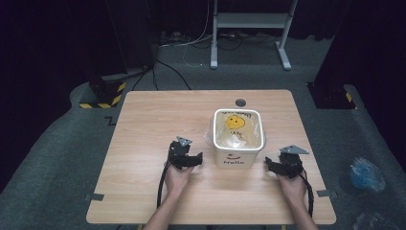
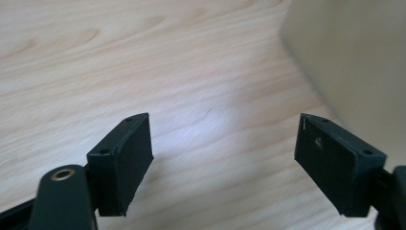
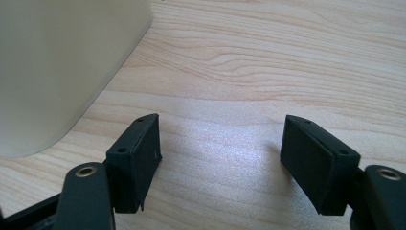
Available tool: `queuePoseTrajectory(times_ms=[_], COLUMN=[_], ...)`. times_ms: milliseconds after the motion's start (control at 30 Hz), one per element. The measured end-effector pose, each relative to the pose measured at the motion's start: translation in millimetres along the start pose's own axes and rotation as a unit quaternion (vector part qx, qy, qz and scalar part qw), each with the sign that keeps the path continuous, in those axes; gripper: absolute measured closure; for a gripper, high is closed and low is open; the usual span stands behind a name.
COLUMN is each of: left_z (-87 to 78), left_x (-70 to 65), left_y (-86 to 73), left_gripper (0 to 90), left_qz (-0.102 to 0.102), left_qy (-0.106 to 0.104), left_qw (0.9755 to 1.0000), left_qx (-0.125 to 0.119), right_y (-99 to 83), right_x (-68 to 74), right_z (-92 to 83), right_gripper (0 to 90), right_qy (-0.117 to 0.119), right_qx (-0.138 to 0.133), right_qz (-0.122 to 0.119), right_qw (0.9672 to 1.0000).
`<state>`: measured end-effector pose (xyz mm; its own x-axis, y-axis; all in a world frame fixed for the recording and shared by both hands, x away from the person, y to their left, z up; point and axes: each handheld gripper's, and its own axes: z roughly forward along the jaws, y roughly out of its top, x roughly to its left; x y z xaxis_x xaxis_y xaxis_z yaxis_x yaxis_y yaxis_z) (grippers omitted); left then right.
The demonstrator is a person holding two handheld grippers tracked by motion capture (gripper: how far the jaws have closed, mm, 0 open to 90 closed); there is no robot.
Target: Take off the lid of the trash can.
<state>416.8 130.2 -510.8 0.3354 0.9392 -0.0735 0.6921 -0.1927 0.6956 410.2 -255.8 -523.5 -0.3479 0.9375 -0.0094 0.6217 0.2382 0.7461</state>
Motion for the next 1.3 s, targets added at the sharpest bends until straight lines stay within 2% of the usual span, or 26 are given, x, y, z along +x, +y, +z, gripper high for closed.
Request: queuePoseTrajectory(times_ms=[67, 367, 500, 733, 767, 933, 1000, 1033, 1167, 1300], left_z=[-3.7, -13.7, -17.9, -22.1, -22.1, -24.7, -24.1, -23.7, -24.9, -24.8], left_x=[5.6, 33.0, 44.5, 60.1, 62.1, 66.1, 66.9, 68.8, 66.8, 67.5], left_y=[-2.2, -16.9, -20.2, -28.5, -31.3, -34.9, -36.5, -40.4, -41.8, -41.9], left_gripper=[18.9, 22.0, 21.6, 22.4, 22.4, 23.4, 22.2, 21.0, 20.9, 21.0], left_qz=[0.005, -0.015, -0.012, -0.027, -0.025, -0.025, -0.018, -0.016, -0.011, -0.015], left_qy=[0.01, 0.027, 0.044, 0.052, 0.052, 0.059, 0.066, 0.067, 0.071, 0.067], left_qw=[0.9999, 0.9995, 0.999, 0.9983, 0.9983, 0.9978, 0.9975, 0.9972, 0.9969, 0.9972], left_qx=[-0.001, -0.006, 0.003, -0.004, -0.007, -0.013, -0.016, -0.031, -0.032, -0.031], right_y=[0.0, 0.0, 0.1, 0.1, 0.0, 0.1, 0.2, 0.4, 0.7, 0.7], right_x=[0.4, 1.3, 1.4, 1.6, 1.6, 1.5, 1.7, 1.8, 3.1, 3.3], right_z=[0.1, 0.1, 0.2, 0.2, 0.3, 0.3, 0.5, 0.7, 0.9, 1.1], right_gripper=[28.7, 26.8, 26.3, 26.3, 26.3, 26.3, 26.3, 26.3, 26.2, 25.9], right_qy=[-0.003, 0.003, 0.005, 0.005, 0.005, 0.005, 0.006, 0.005, 0.002, 0.001], right_qx=[0.0, 0.002, 0.002, 0.002, 0.002, 0.002, 0.002, 0.002, 0.003, 0.003], right_qz=[0.001, -0.007, -0.009, -0.008, -0.008, -0.008, -0.008, -0.008, -0.003, -0.002], right_qw=[1.0, 1.0, 0.9999, 1.0, 1.0, 1.0, 1.0, 1.0, 1.0, 1.0])
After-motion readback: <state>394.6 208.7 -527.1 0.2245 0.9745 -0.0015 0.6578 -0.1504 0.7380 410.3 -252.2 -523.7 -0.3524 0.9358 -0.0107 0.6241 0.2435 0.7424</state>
